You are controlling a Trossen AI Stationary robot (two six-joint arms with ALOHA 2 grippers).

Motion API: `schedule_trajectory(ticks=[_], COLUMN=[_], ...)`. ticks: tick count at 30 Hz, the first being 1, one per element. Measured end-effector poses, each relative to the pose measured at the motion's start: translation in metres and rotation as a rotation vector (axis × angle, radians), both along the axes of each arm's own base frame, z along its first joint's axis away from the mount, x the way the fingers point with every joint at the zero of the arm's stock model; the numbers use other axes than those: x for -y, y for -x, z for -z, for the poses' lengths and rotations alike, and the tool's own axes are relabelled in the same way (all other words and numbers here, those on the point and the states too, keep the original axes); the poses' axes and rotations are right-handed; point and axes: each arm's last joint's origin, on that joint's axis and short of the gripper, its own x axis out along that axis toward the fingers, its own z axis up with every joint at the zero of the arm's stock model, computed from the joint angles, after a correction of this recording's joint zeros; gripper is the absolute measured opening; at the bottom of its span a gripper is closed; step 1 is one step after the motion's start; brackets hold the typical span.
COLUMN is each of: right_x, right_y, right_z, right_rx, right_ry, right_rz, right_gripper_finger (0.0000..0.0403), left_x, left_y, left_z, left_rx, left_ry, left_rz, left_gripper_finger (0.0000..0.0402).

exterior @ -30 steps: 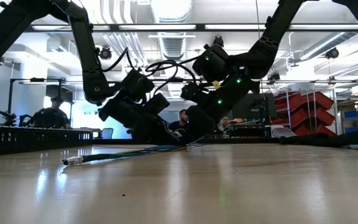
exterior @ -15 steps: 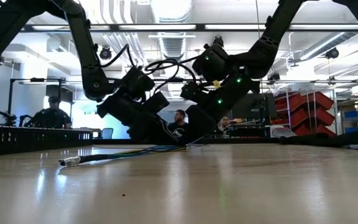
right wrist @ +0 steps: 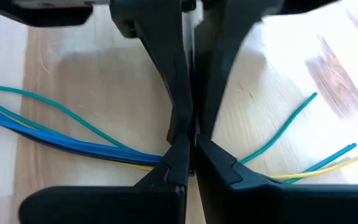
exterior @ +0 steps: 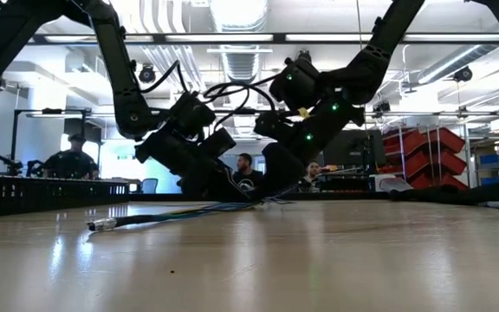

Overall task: Ziptie cables
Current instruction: Wrap the cable wires using a black zip tie

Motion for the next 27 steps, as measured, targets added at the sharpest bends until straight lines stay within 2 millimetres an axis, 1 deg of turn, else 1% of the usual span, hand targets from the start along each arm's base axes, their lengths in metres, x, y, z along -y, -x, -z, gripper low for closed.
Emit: schedule_trajectory(ticks=[5,15,19,23,27], right_x=[0.0,-0.001,-0.001,-0.002,-0.001], right_y=[0.001,0.003,0.003,0.003,0.003], right_z=[0.001,0.003,0.003,0.003,0.003], right_rx=[-0.009,-0.026,-0.022,-0.021,-0.02], right_ry=[-0.002,-0.023,-0.021,-0.022,-0.022], right_rz=[0.0,-0.001,-0.003,-0.004,-0.003], right_gripper_finger=[0.0002,0.0002,0.0002,0.0002,0.0002], left_x=[0.001,0.007,0.008,0.006,0.004], left_y=[0.001,0.018,0.019,0.016,0.009], left_z=[0.001,0.013,0.014,0.008,0.002], left_rx=[-0.001,-0.045,-0.043,-0.001,0.042], left_ry=[-0.001,-0.01,0.017,0.051,0.094], left_rz=[0.002,0.005,0.001,0.009,0.019], left_gripper_finger=[0.0001,0.0,0.0002,0.0015,0.0046])
